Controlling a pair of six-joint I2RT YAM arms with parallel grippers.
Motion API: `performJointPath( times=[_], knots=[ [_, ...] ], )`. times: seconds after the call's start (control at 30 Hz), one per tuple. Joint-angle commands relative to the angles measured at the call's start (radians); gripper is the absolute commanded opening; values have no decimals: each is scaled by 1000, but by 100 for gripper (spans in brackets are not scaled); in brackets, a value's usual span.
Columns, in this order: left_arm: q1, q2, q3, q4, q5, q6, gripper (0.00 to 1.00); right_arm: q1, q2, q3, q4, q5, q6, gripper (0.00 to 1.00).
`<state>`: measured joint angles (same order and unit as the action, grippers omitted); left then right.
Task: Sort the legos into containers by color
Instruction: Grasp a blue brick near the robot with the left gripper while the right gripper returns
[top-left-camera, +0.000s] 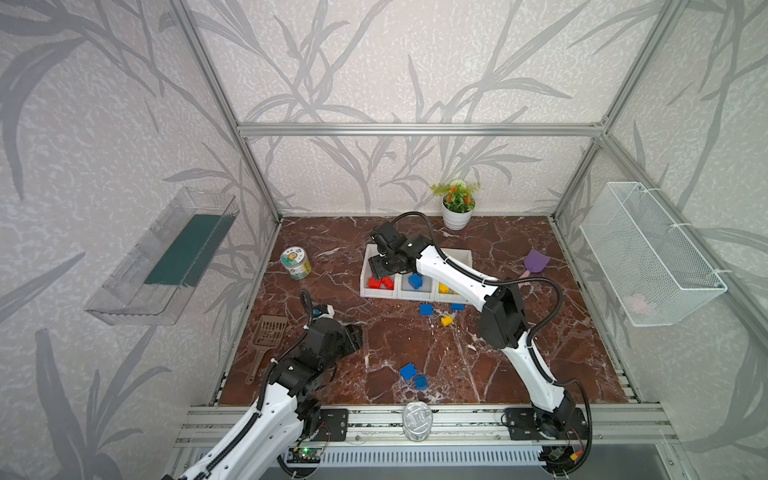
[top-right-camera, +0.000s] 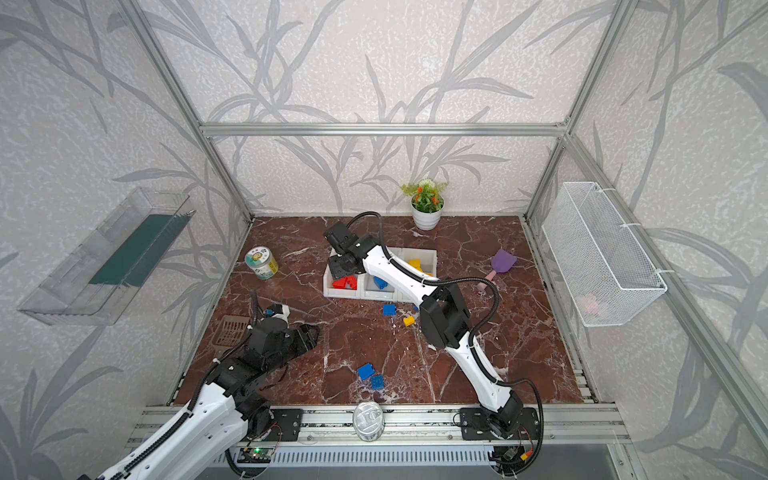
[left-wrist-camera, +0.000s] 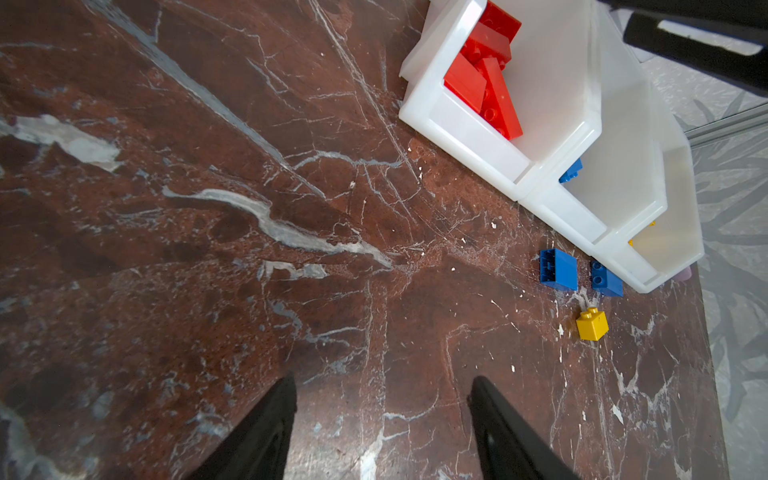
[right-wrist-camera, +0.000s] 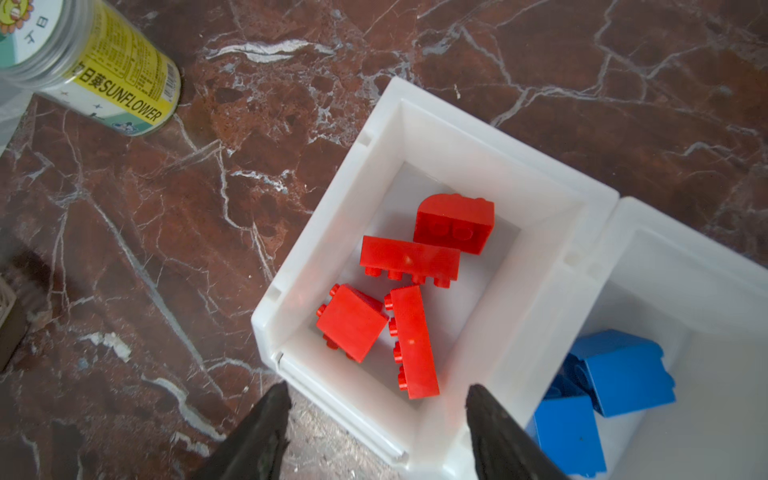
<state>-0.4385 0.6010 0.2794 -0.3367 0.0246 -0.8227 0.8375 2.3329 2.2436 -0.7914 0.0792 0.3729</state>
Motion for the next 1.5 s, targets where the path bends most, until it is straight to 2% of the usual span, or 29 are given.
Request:
performJointPath(
  times=[0.0, 0.27, 0.5, 0.67, 0.87, 1.03, 1.27, 1.47],
  knots=[
    [-4, 3, 1, 4, 7, -5, 69, 18, -166, -96, 5, 18, -23, 69],
    [-16, 75, 40, 21, 49, 30, 69, 23, -575, -697, 213, 66, 53, 69],
    [-71, 127, 44, 39, 54, 36, 69, 23, -880, -1160, 220, 108, 209, 69],
    [-171, 171, 51, 44, 14, 24, 69, 25, -1075, -1386, 207, 138, 354, 69],
    [-269, 254, 53, 80, -9, 14, 69, 24, -1217, -1481, 158, 190, 415, 69],
    [-322, 319, 102, 75, -19, 63, 69, 24, -1270, -1515, 142, 217, 426, 69],
    [-385, 394, 123, 116, -5, 89, 69, 25, -1279, -1540, 164, 220, 434, 69],
    [-450, 475, 177, 123, 34, 161, 69, 25, -1276, -1551, 164, 216, 436, 70]
  ],
)
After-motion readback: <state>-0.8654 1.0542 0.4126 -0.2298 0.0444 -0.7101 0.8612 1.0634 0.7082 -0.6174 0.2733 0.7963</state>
